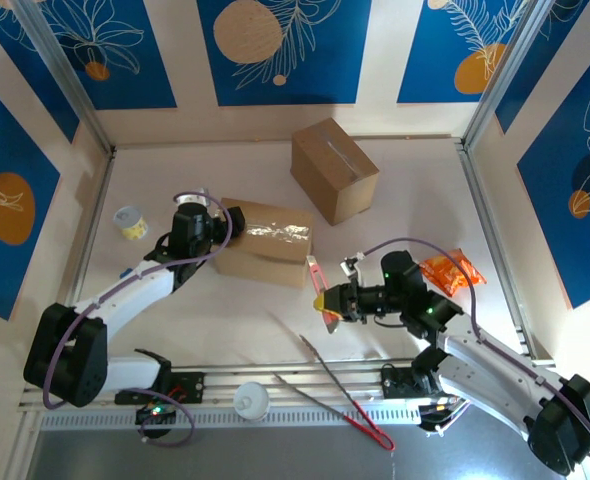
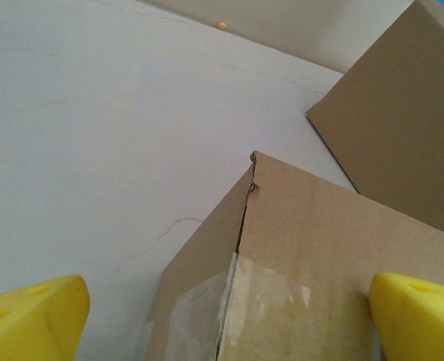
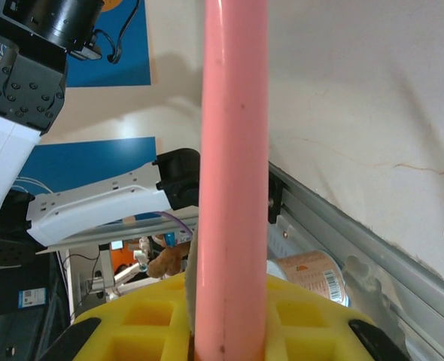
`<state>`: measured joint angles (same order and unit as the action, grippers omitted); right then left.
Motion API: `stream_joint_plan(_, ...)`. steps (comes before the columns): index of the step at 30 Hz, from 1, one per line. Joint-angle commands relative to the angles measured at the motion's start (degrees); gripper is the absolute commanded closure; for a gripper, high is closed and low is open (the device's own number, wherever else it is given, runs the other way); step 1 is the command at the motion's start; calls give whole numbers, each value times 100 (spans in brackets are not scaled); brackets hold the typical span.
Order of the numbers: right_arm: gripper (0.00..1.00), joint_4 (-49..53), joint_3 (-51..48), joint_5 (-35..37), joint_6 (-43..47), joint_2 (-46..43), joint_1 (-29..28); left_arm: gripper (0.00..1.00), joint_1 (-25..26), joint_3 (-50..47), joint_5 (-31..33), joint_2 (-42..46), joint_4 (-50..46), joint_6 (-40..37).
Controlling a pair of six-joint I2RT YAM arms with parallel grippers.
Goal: Unpack the express box
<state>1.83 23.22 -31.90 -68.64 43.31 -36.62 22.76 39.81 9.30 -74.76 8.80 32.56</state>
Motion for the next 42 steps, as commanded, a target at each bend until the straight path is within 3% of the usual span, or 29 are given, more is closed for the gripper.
stream_joint_plan(1,100,470,55,-179,328,-106,159,5,35,-454,92,-473,-1521,-30)
stream_joint_plan(8,100,2056,641,366,1753,-125,1200,5,40,-226,55,-306,-1619,-49)
stream_joint_plan(13,100,1544,404,454,2445,293,2007,2,37,81,54,-109,-1801,-156)
stream_joint_plan(17,100,566,70,381,2669,864,2333,0,35,360,63,58,-1978,-241)
stream_joint_plan(24,100,-1662,-670,499,2228,1729,2344,0,26,835,19,325,-2292,-370)
stream_joint_plan(37,100,-2763,-593,1382,1453,3652,1710,0,26,1099,-147,640,-2715,-474)
stream_joint_plan(42,100,-2732,-539,1657,1196,3980,1523,0,26,1182,-201,752,-2923,-579)
